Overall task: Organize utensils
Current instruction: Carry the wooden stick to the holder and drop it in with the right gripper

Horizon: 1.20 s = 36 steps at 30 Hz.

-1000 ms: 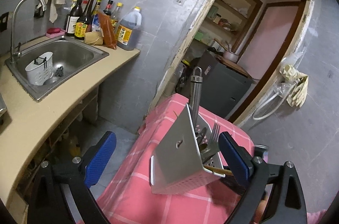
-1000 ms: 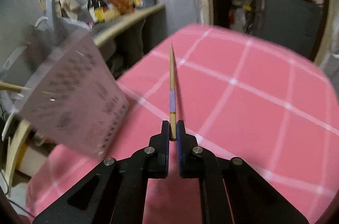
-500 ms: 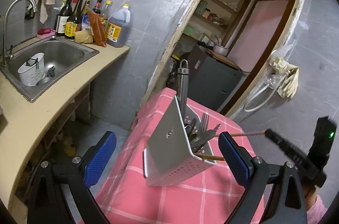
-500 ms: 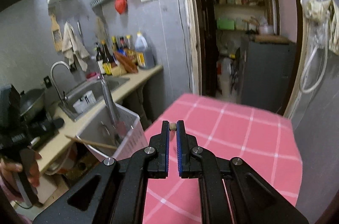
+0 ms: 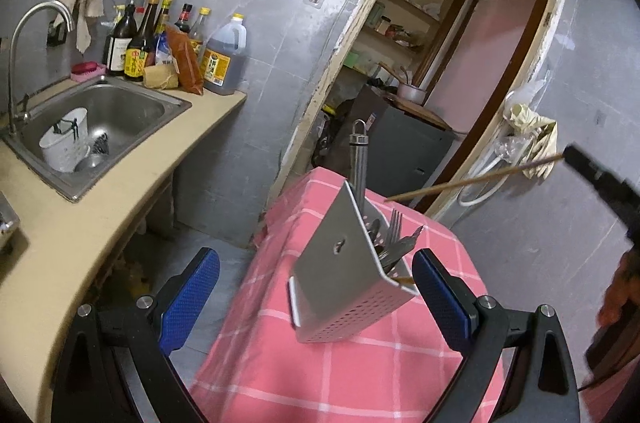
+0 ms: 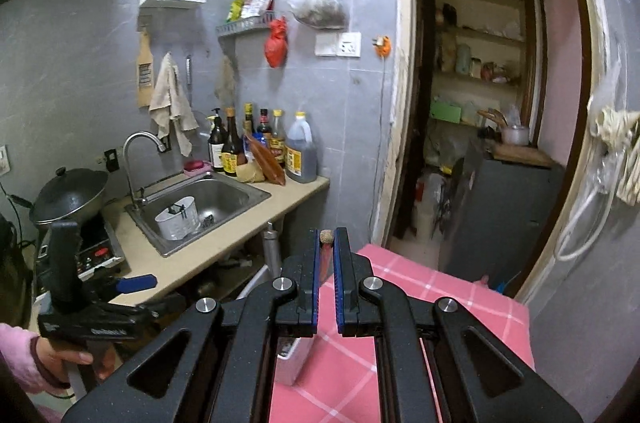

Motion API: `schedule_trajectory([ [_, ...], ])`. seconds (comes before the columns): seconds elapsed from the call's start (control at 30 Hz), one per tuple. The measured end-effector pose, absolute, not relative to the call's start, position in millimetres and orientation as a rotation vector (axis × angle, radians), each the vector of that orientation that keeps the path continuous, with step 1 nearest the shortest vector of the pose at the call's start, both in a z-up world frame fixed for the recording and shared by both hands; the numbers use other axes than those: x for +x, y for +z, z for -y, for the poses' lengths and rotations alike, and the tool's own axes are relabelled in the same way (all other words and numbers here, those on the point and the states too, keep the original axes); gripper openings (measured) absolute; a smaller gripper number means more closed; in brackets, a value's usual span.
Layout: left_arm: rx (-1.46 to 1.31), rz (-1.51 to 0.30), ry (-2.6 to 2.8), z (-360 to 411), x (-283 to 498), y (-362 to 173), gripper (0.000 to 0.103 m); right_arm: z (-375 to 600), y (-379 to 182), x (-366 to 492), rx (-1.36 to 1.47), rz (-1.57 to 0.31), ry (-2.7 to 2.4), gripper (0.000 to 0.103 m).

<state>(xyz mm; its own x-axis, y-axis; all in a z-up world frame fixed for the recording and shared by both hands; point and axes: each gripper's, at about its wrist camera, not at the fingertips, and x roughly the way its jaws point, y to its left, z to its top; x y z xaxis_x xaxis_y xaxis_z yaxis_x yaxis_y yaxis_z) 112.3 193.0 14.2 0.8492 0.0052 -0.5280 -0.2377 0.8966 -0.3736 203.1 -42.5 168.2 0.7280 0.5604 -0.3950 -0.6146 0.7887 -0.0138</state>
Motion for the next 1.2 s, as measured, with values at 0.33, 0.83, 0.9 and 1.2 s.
schedule_trajectory([
  [0.33, -0.408, -0.537, 0.118, -203, 99, 18, 0.097, 12, 166, 192, -0.205, -0.422, 0.648, 0.006],
  [0.83, -0.392, -0.529, 0.091, -216, 74, 22, 0.097, -26, 147, 206, -0.236, -0.468, 0.605, 0.006],
  [0.9, -0.387, -0.529, 0.087, -216, 72, 22, 0.097, -28, 137, 215, -0.211, -0.493, 0.602, 0.006],
  [1.2, -0.358, -0.524, 0.064, -206, 65, 26, 0.097, 0, 119, 203, -0.047, -0.49, 0.556, 0.043],
])
